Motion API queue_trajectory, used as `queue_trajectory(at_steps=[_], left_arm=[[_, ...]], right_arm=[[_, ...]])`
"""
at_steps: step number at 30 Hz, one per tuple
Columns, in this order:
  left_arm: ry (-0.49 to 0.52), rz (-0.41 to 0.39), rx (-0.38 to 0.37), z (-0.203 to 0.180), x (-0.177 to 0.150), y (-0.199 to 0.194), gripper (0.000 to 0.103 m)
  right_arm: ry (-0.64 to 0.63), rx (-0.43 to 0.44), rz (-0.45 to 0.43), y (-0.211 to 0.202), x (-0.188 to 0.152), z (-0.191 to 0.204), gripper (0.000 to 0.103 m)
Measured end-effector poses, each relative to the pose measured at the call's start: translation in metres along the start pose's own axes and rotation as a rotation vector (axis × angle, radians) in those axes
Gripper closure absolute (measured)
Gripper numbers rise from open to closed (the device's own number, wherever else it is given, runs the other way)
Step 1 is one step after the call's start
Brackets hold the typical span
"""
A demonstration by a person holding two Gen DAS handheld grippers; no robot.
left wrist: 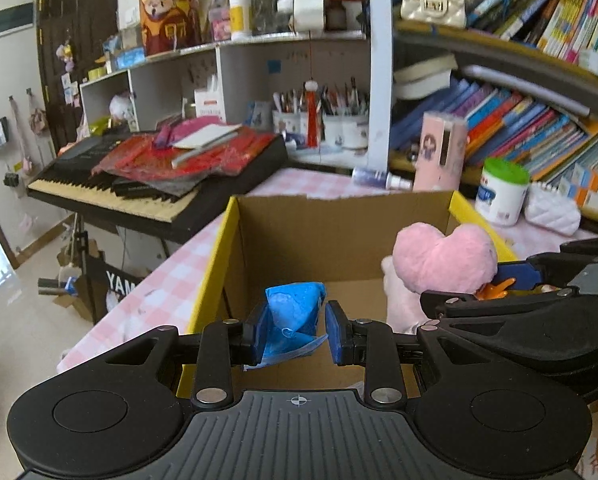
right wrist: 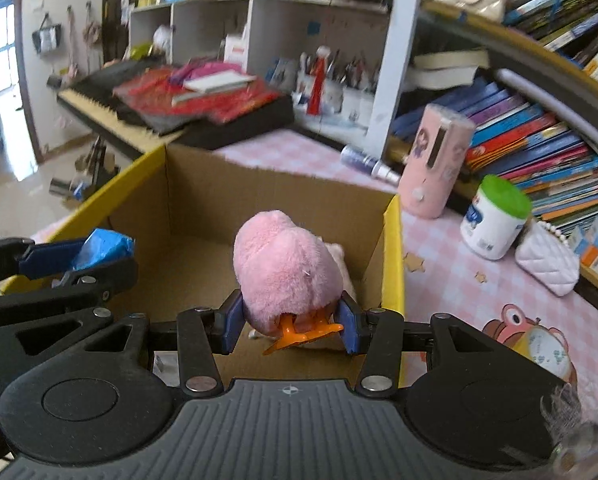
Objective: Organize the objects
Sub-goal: 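Carry the heart in the right tool and blue item in the left tool to the yellow box, then open the left tool to drop the blue item while the right tool releases the heart into the box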
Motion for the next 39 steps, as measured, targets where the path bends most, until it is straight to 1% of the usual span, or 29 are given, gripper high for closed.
queue_trajectory(at_steps=[7, 9, 17, 22, 27, 31, 34, 36, 39], left_arm=[[0.013, 0.058, 0.031, 0.001, -0.005, 0.017, 0.074], [0.011, 0.074, 0.035, 0.002, -0.009, 0.021, 0.074], [0.044, 0.062, 0.071, 0.002, -0.009, 0.024, 0.075], [0.051, 0.061, 0.081, 0.003, -0.010, 0.023, 0.073], [0.019, 0.060, 0.074, 0.007, -0.011, 0.020, 0.066], [-0.007, 0.036, 0.072, 0.012, -0.010, 0.010, 0.065], [-0.029, 0.013, 0.081, 0.017, -0.010, 0.002, 0.058], [-0.047, 0.000, 0.062, 0.019, -0.011, -0.005, 0.056], [-0.065, -0.025, 0.057, 0.020, -0.012, -0.017, 0.054]], right_arm=[[-0.055, 0.039, 0.086, 0.023, -0.005, 0.007, 0.058], [-0.083, 0.029, 0.095, 0.027, -0.006, 0.010, 0.058], [-0.120, 0.025, 0.109, 0.033, -0.005, 0.013, 0.057], [-0.116, 0.031, 0.120, 0.036, -0.005, 0.014, 0.057], [-0.093, 0.034, 0.110, 0.035, -0.005, 0.013, 0.056], [-0.062, 0.026, 0.076, 0.026, -0.004, 0.013, 0.050], [-0.030, 0.004, 0.052, 0.017, -0.003, 0.012, 0.043], [-0.009, -0.009, 0.035, 0.010, -0.004, 0.011, 0.043], [0.014, -0.031, -0.002, -0.003, -0.005, 0.011, 0.040]])
Point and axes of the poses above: each gripper's, at about its wrist camera, not at the fingertips, and y roughly the way its jaws point, z to its left, x to its top, the point moved 7 cm from there along y, roughly the way its jaws point, and after that the axes turned 10 degrees about z, right-handed, at the moved point
